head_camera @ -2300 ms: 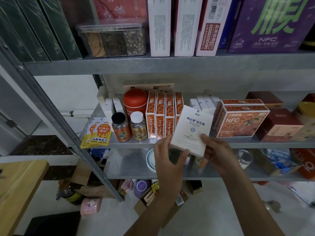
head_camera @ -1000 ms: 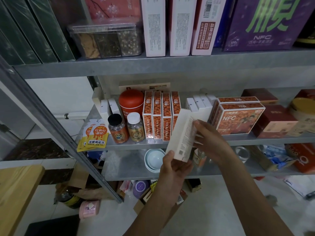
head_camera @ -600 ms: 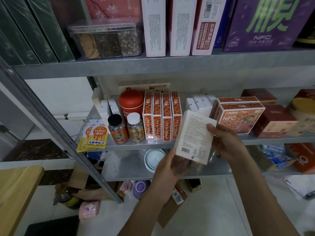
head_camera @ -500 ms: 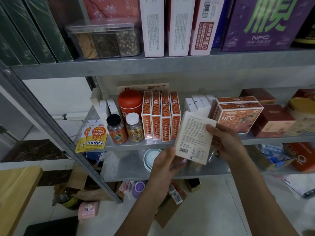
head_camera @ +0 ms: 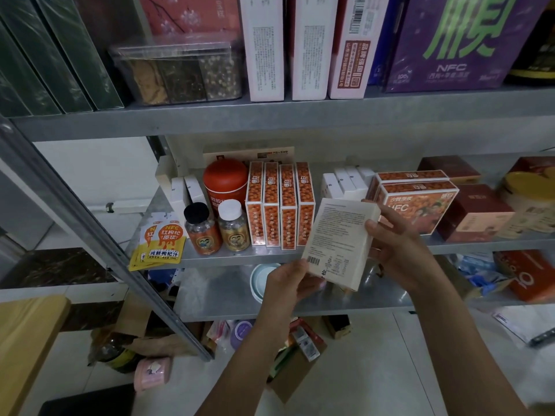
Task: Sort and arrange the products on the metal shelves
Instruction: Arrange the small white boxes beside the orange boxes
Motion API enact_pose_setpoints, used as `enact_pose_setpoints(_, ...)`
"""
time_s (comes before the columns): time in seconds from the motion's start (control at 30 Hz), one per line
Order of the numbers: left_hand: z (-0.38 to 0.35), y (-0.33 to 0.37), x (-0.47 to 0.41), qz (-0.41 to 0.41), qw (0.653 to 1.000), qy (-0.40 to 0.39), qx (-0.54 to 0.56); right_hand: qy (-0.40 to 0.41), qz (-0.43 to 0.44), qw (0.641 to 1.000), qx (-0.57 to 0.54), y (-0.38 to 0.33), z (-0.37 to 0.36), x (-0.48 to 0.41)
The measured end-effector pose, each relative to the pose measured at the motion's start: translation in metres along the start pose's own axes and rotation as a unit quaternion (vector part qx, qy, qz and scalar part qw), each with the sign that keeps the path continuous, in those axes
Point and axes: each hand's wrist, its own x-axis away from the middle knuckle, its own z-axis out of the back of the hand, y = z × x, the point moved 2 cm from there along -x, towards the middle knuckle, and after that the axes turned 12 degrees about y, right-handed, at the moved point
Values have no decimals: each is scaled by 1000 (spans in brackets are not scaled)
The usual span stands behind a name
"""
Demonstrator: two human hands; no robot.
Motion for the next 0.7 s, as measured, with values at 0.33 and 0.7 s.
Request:
enact_pose_setpoints(0.33, -28, -1, 15, -396, 834, 31, -384, 130, -6, 991, -32, 0, -9, 13)
enact_pose_setpoints(0.7, -13, 10, -16, -215, 955, -106, -172, 29, 44, 987, 154, -6, 20, 12)
